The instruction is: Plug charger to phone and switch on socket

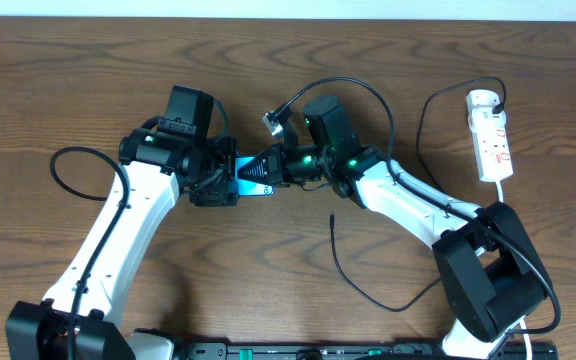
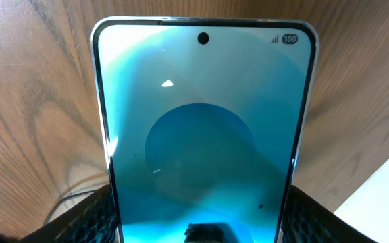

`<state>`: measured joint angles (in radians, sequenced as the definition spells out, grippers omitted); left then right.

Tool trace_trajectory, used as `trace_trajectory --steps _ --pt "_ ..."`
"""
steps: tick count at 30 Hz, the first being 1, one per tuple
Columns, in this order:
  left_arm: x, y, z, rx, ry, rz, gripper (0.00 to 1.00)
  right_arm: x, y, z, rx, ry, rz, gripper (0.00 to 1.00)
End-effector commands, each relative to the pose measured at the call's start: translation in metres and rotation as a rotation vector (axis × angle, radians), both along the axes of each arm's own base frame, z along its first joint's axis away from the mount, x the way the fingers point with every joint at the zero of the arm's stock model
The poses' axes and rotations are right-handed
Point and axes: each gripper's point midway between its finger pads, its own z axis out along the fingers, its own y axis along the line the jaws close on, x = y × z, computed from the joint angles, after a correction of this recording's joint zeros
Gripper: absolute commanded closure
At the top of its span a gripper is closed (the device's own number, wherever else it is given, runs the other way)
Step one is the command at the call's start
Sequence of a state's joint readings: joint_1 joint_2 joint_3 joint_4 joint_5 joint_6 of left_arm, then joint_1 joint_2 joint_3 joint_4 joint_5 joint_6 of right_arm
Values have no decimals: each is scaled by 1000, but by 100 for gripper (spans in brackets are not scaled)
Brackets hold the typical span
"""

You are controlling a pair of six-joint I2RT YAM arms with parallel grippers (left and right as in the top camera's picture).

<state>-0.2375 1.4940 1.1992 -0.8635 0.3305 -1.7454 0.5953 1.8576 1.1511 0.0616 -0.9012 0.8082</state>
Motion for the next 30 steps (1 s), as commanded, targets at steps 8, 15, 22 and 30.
trace_trajectory --steps 8,15,22,30 --pt "-3 5 0 38 -10 -16 93 -3 5 8 19 -12 22 98" --pt "-2 5 0 40 -11 -15 56 -3 5 8 19 -12 22 99" --pt "-2 5 0 40 -12 -17 19 -3 5 8 19 -12 23 98" --pt "7 3 3 50 -78 -84 8 -2 4 8 17 -14 22 98"
